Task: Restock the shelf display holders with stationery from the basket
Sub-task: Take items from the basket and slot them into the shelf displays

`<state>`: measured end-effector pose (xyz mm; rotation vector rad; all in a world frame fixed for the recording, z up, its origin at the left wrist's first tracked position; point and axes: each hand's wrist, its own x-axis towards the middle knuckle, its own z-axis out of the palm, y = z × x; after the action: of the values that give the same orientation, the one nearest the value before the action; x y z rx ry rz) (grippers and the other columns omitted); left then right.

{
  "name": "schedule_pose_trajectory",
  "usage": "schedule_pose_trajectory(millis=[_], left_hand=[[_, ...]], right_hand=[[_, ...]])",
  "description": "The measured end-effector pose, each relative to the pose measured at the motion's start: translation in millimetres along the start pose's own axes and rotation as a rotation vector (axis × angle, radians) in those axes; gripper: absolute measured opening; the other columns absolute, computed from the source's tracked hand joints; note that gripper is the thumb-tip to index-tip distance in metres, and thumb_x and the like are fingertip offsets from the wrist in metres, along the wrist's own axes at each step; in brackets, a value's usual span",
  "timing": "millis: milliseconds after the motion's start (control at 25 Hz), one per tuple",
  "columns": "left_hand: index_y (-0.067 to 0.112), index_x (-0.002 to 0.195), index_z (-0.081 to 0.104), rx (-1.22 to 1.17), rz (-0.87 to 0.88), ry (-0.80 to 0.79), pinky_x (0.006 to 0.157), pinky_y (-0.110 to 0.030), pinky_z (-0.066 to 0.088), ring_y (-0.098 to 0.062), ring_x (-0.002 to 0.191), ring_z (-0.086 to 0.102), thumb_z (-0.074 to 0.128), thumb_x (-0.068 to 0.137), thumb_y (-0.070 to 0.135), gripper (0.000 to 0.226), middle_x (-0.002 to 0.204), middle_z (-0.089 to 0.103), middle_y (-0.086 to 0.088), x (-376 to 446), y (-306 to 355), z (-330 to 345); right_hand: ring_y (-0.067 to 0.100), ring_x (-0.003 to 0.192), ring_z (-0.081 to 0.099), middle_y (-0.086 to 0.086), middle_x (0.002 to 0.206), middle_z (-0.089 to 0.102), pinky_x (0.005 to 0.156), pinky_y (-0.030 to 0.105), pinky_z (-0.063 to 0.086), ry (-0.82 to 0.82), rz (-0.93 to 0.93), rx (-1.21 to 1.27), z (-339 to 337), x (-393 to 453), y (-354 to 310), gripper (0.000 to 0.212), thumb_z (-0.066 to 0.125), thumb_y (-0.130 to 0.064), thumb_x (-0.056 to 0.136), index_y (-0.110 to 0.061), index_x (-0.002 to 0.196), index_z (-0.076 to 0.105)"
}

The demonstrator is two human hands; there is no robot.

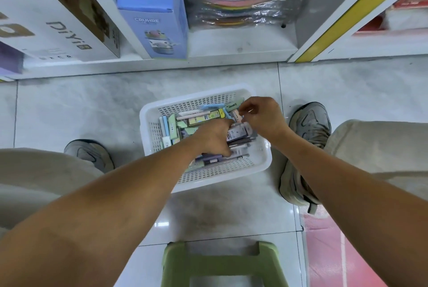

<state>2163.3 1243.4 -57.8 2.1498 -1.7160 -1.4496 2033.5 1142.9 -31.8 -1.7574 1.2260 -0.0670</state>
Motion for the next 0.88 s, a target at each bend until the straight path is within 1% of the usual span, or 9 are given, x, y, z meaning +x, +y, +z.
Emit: schedule_pose_trajectory(millis=[120, 200, 320, 400, 520, 600, 680, 760, 880], left_hand=[[0.019, 0.102, 0.063, -0.317, -0.042, 0.092, 0.066, -0.027, 0.056, -0.016, 0.079, 0.067, 0.087, 0.059, 0.015, 0.05, 0.088, 0.068, 0.003, -12.3, -12.2, -10.1], [0.023, 0.1, 0.064, -0.479, -0.062, 0.132, 0.065, -0.025, 0.058, -0.01, 0.076, 0.069, 0.086, 0.06, 0.01, 0.048, 0.086, 0.07, 0.004, -19.9, -16.9, -17.4], [0.023, 0.091, 0.066, -0.644, -0.087, 0.187, 0.056, -0.02, 0.056, -0.005, 0.067, 0.07, 0.086, 0.058, 0.007, 0.042, 0.079, 0.073, 0.002, -27.6, -22.6, -23.3], [0.021, 0.09, 0.068, -0.718, -0.104, 0.189, 0.059, -0.022, 0.058, -0.008, 0.068, 0.071, 0.087, 0.055, 0.009, 0.041, 0.078, 0.074, 0.002, -32.1, -25.1, -24.9], [0.016, 0.091, 0.072, -0.876, -0.155, 0.257, 0.069, -0.032, 0.061, -0.014, 0.076, 0.074, 0.087, 0.052, 0.007, 0.043, 0.082, 0.076, 0.0, -35.4, -26.8, -27.8], [0.011, 0.091, 0.074, -1.024, -0.159, 0.303, 0.071, -0.035, 0.061, -0.019, 0.079, 0.075, 0.084, 0.055, 0.0, 0.039, 0.084, 0.077, -0.004, -37.8, -24.6, -33.3], [0.006, 0.09, 0.074, -1.165, -0.143, 0.34, 0.072, -0.039, 0.061, -0.024, 0.08, 0.074, 0.079, 0.06, -0.008, 0.033, 0.085, 0.076, -0.011, -42.1, -21.6, -40.1], [-0.001, 0.093, 0.072, -1.301, -0.155, 0.374, 0.074, -0.045, 0.06, -0.03, 0.079, 0.072, 0.075, 0.066, -0.012, 0.029, 0.085, 0.074, -0.017, -48.1, -17.8, -47.5], [-0.011, 0.097, 0.069, -1.466, -0.168, 0.402, 0.076, -0.047, 0.059, -0.032, 0.079, 0.071, 0.073, 0.073, -0.011, 0.024, 0.087, 0.073, -0.023, -59.6, -9.7, -56.7]], right_hand=[[0.015, 0.07, 0.071, 0.01, 0.083, 0.076, 0.063, 0.029, 0.058, -0.067, 0.17, 0.4, -6.7, 5.2, -11.4, 0.009, 0.065, -0.005, 0.088, -0.008, 0.091, 0.073], [0.021, 0.079, 0.07, 0.014, 0.091, 0.075, 0.075, 0.038, 0.059, -0.143, 0.227, 0.416, -5.1, 5.9, -14.4, 0.015, 0.064, -0.016, 0.094, -0.004, 0.098, 0.073], [0.021, 0.082, 0.07, 0.004, 0.083, 0.075, 0.074, 0.032, 0.059, -0.233, 0.28, 0.459, 3.5, 2.6, -19.5, 0.029, 0.058, -0.032, 0.1, -0.006, 0.102, 0.072], [0.02, 0.082, 0.071, 0.002, 0.086, 0.075, 0.076, 0.033, 0.059, -0.291, 0.327, 0.609, 7.6, 1.2, -25.1, 0.037, 0.052, -0.041, 0.102, -0.009, 0.105, 0.07], [0.025, 0.09, 0.073, 0.01, 0.099, 0.076, 0.078, 0.035, 0.059, -0.359, 0.31, 0.804, 7.9, 2.1, -34.5, 0.031, 0.05, -0.032, 0.101, -0.008, 0.108, 0.069], [0.028, 0.093, 0.073, 0.015, 0.101, 0.076, 0.075, 0.034, 0.059, -0.351, 0.244, 0.79, 6.2, 3.7, -39.4, 0.025, 0.048, -0.007, 0.093, -0.006, 0.107, 0.069], [0.032, 0.099, 0.073, 0.017, 0.104, 0.075, 0.08, 0.035, 0.06, -0.392, 0.205, 0.66, 3.7, 2.5, -43.0, 0.035, 0.047, 0.011, 0.085, -0.003, 0.111, 0.066], [0.033, 0.107, 0.07, 0.018, 0.111, 0.074, 0.09, 0.038, 0.057, -0.547, 0.202, 0.533, 0.9, -2.1, -45.7, 0.04, 0.055, 0.014, 0.082, -0.003, 0.116, 0.065], [0.029, 0.109, 0.07, 0.014, 0.113, 0.074, 0.098, 0.04, 0.055, -0.751, 0.174, 0.342, 2.6, -14.3, -52.6, 0.04, 0.074, 0.003, 0.081, -0.007, 0.119, 0.067]])
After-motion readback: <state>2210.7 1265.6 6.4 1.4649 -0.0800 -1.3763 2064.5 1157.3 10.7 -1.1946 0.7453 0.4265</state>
